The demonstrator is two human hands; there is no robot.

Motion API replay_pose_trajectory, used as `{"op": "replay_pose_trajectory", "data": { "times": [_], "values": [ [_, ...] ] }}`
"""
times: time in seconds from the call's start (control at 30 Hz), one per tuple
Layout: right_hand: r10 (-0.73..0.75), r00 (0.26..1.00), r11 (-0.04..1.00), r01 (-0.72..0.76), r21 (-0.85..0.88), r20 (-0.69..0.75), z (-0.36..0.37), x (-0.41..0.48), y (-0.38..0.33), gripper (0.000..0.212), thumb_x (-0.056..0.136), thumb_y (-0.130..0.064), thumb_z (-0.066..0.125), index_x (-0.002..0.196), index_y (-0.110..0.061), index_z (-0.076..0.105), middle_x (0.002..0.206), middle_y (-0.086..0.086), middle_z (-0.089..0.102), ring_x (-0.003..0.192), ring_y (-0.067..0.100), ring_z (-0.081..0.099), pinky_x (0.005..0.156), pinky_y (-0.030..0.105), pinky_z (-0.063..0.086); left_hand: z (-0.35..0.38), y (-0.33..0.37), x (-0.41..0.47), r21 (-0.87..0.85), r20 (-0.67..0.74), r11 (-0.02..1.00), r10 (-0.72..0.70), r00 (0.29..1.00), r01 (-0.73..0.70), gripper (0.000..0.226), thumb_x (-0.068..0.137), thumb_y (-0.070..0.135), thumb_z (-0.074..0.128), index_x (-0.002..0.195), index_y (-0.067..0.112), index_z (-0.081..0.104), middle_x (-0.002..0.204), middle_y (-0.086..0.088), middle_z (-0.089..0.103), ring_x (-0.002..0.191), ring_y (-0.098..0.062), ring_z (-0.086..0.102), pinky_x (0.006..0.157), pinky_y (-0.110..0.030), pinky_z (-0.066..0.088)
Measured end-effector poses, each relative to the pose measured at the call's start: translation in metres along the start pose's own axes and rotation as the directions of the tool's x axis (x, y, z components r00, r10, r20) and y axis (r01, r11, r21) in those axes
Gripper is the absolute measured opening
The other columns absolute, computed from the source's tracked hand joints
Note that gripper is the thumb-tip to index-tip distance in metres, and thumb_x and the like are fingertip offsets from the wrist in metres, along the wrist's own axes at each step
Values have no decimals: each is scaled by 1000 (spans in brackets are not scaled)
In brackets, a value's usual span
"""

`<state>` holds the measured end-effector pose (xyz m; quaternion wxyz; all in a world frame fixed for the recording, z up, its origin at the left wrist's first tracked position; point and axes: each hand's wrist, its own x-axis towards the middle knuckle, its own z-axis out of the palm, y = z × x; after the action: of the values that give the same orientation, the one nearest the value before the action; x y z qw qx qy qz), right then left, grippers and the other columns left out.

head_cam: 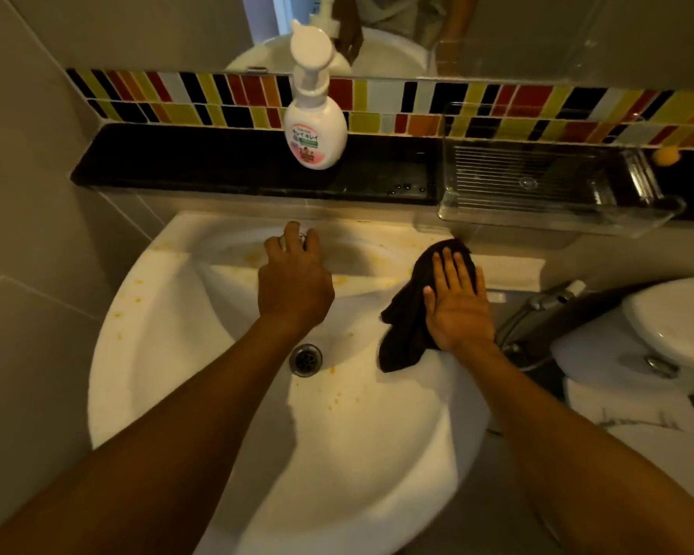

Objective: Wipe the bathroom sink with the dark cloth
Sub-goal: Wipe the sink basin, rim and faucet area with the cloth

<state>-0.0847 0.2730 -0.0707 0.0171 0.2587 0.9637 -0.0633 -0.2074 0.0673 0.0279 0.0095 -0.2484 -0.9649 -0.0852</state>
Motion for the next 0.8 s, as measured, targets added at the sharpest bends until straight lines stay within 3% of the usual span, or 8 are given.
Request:
{"op": "replay_pose_trajectory", "data": {
  "times": [0.17, 0.27, 0.4, 0.6, 0.8],
  "values": [
    [-269, 963, 962, 270, -35, 30, -8, 50, 3, 60, 96, -43, 9, 151, -19, 1, 161, 0, 5, 148, 13, -2, 121, 40, -1, 0, -1, 0, 1, -3, 1000, -5, 1000, 5, 48, 94, 26, 48, 139, 14, 38, 150, -11, 31, 129, -37, 35, 87, -41, 49],
    [-319, 947, 947, 321, -31, 42, -8, 62, 5, 60, 96, -42, 11, 151, -20, 0, 161, -2, 4, 148, 12, -2, 121, 38, -1, 0, 0, 1, 19, -16, 1000, -2, 1000, 2, 44, 95, 26, 45, 138, 15, 40, 149, -11, 33, 127, -37, 37, 85, -42, 49],
    [-219, 976, 976, 219, 9, 21, -8, 36, 6, 59, 96, -39, 14, 151, -18, 5, 161, 1, 8, 148, 18, 2, 121, 40, 2, -3, 2, -1, 19, -12, 1000, -8, 1000, 9, 41, 95, 25, 45, 135, 14, 43, 146, -11, 35, 124, -37, 39, 82, -42, 49],
    [16, 999, 983, -22, 185, 33, -1, -81, 22, 59, 98, -37, 18, 151, -13, 9, 161, 5, 6, 148, 21, -3, 120, 42, 5, -8, 5, -3, 20, -2, 1000, -14, 1000, 14, 41, 93, 25, 49, 132, 13, 45, 144, -12, 38, 121, -38, 41, 80, -41, 49],
    [-56, 998, 996, 54, 64, 25, -2, -47, 16, 61, 96, -38, 15, 151, -13, 8, 160, 9, 9, 148, 23, 0, 120, 47, 3, -8, 5, -3, 10, 9, 1000, -17, 1000, 17, 44, 90, 24, 53, 131, 12, 46, 145, -12, 37, 123, -38, 40, 78, -41, 50]
  ]
}}
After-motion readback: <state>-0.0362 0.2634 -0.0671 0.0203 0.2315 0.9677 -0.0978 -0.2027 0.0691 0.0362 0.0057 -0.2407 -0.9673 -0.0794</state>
